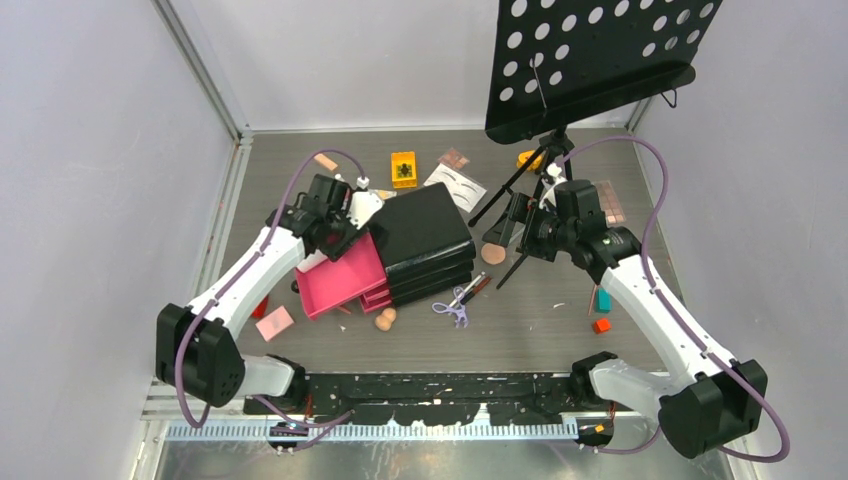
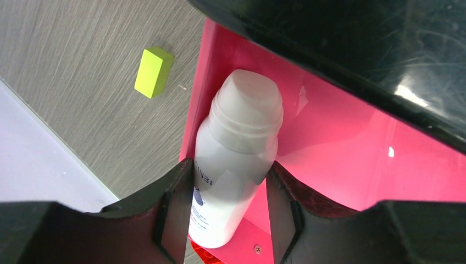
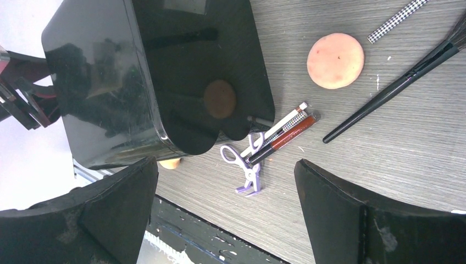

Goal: Organize the makeup
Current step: Pick up the makeup from the drawer.

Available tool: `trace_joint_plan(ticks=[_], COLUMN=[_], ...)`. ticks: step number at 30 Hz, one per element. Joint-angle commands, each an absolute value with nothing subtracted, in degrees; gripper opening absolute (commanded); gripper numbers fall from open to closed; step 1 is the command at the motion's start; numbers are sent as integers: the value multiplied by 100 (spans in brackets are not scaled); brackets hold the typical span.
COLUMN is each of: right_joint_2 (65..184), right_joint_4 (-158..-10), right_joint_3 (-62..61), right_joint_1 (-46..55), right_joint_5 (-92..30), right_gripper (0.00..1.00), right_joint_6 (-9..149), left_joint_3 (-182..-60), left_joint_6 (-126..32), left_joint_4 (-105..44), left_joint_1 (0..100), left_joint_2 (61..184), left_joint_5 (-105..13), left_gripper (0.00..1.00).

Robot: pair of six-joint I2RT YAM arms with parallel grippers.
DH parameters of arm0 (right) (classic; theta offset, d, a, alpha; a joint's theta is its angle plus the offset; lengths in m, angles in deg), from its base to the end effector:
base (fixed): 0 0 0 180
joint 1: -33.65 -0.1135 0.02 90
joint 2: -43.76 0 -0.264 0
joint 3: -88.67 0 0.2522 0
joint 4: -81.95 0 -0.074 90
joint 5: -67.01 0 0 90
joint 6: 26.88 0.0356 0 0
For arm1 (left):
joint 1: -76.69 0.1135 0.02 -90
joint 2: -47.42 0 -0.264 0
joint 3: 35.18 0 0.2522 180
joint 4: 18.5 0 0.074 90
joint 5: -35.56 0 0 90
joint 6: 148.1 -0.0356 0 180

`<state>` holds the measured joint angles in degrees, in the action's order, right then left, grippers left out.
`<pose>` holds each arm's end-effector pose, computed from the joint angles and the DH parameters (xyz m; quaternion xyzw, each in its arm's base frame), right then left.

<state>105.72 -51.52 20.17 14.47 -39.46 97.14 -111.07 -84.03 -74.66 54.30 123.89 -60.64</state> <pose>0.2133 0.0849 0.3057 0.0558 0.8972 0.3034 0.3159 0.2515 -0.0994 0.2761 0.3775 0.8793 0.0606 0.2840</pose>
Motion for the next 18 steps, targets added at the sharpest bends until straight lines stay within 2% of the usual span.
trace_joint_plan(ticks=[1,13,18], right_joint_2=[10399,10447,10462], right_joint_4=[-5256,-5324,-5353], right_joint_3=[2055,2084,2103], right_joint_1=[1415,1422,1418], right_joint_5=[-3957,-3986,-4013], right_gripper=[98,98,98], right_joint_6=[9721,9754,9774], left_joint_3=[-11437,-11192,-10789], left_joint_6=[-8318,-7749,-7244], left_joint_4=[-7651,-7216,-6406], left_joint_1=[5463,5462,5516], left_joint_2=[12317,10718,10224], left_joint_5=[-5771,-5279,-5399], left_gripper=[27,25,16])
